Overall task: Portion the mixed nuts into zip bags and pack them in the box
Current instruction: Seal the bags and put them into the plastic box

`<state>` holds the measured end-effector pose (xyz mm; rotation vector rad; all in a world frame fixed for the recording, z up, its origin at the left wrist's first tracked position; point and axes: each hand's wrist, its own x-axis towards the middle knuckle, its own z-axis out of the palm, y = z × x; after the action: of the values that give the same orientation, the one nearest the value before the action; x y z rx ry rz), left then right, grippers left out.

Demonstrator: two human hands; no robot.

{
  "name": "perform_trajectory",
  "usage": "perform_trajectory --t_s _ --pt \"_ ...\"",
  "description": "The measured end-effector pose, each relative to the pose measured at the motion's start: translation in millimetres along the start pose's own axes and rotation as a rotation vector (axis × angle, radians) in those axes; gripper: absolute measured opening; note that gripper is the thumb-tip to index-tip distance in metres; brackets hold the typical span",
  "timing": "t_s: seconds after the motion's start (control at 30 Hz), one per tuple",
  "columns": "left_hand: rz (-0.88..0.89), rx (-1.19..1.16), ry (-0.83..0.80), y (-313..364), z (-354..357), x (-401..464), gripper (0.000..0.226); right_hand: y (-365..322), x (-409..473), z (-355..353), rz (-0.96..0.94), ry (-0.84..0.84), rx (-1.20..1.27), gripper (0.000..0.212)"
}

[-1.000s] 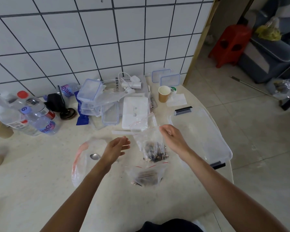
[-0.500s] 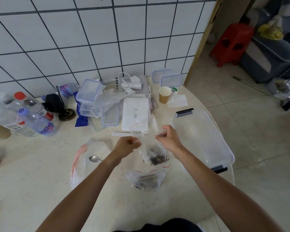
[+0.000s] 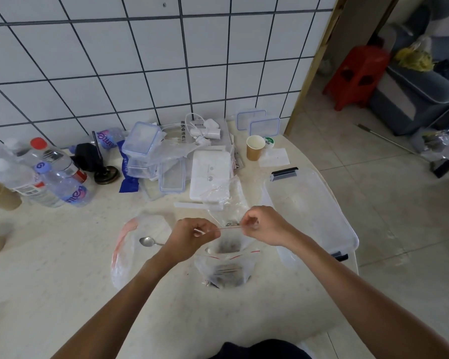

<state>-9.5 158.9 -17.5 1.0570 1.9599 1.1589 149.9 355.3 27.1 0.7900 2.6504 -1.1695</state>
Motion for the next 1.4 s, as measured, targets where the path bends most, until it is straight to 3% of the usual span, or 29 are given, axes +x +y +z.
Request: perform_trajectory --t_s 0.17,0.5,0.8,1.4 --pt "-0.005 0.050 -0.001 0.9 -3.8 -8.2 0.006 -24.5 10.8 19.2 -0.142 -0.054 -0.137 0.013" --pt "-0.196 -0.196 0.199 -16.8 -10.5 -21.7 0.007 -30.7 24.1 31.2 -0.048 -0.078 -0.056 0.008" --pt "-0.218 -0.317 0.183 -6.7 -6.0 -17.0 0.005 -47.5 31.1 38.5 -0.113 -0.067 -0.018 0.008" --pt "-0.148 -0.203 0.142 -6.8 -5.7 -10.9 0.006 -49.1 33.8 37.5 -0.139 -0.113 -0.104 0.016"
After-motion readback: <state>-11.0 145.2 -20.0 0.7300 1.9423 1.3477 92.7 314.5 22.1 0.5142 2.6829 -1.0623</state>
